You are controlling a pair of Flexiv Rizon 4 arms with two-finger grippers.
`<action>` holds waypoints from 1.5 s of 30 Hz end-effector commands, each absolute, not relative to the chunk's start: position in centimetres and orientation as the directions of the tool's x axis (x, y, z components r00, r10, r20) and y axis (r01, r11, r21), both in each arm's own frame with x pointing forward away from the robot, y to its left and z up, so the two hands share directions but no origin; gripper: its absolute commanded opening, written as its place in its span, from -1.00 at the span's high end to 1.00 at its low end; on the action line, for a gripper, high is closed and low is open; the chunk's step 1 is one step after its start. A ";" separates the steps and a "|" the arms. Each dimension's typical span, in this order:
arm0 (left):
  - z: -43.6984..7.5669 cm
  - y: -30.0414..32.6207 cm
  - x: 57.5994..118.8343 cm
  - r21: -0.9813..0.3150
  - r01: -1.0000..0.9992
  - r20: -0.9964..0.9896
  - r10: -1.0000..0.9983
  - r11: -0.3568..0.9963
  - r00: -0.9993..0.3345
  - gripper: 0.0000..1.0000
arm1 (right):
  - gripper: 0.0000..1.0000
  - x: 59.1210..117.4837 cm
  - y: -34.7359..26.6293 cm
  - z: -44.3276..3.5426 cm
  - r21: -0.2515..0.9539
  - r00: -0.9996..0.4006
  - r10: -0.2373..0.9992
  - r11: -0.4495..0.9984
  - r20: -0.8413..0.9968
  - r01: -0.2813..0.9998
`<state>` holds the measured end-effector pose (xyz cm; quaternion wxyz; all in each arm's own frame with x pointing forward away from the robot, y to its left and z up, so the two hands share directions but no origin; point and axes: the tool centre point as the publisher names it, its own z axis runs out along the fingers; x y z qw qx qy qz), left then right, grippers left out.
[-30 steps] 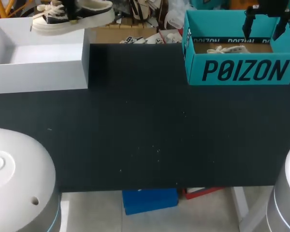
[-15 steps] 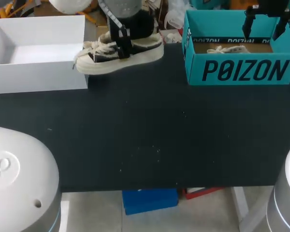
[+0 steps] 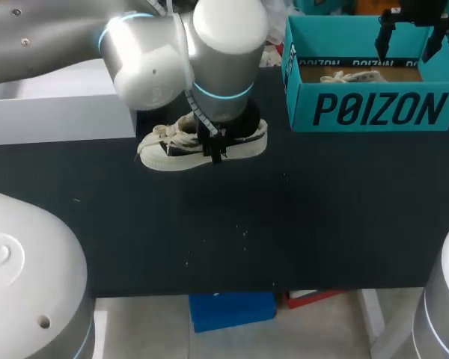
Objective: Take the shoe out of the shoebox, open the shoe tongue, remove and reinsert the insole, then place the shoe into the shoebox
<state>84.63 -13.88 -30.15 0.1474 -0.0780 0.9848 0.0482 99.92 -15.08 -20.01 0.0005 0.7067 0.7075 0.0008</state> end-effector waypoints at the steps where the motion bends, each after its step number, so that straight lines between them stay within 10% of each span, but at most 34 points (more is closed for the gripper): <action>1: -35.7 -15.2 85.7 0.092 -0.164 -0.293 -0.131 0.982 -0.947 1.00 | -1.00 100.0 -15.1 -20.0 0.001 -0.001 1.000 0.001 0.000 1.000; 14: -41.6 -16.5 85.8 0.099 -0.082 -0.251 -0.055 0.992 -0.967 1.00 | -1.00 100.0 -15.1 -20.0 0.001 -0.001 1.000 0.001 0.000 1.000; 15: -41.6 -16.5 85.8 0.096 -0.077 -0.244 -0.052 0.992 -0.968 0.24 | -1.00 100.0 -15.1 -20.0 0.001 -0.001 1.000 0.001 0.000 1.000; 16: -41.4 -16.4 85.7 0.077 -0.068 -0.237 -0.048 0.995 -0.970 -1.00 | -1.00 100.0 -15.1 -20.0 0.001 -0.001 1.000 0.001 0.000 1.000; 34: -25.6 -12.5 83.8 -0.424 -0.010 -0.149 -0.081 0.905 -0.986 -1.00 | -1.00 100.0 -15.1 -20.0 0.001 -0.001 1.000 0.001 0.000 1.000; 45: -24.3 -6.9 84.5 -0.720 0.067 -0.082 0.011 0.691 -0.997 -1.00 | -1.00 100.0 -15.1 -20.0 0.001 -0.001 1.000 0.001 0.000 1.000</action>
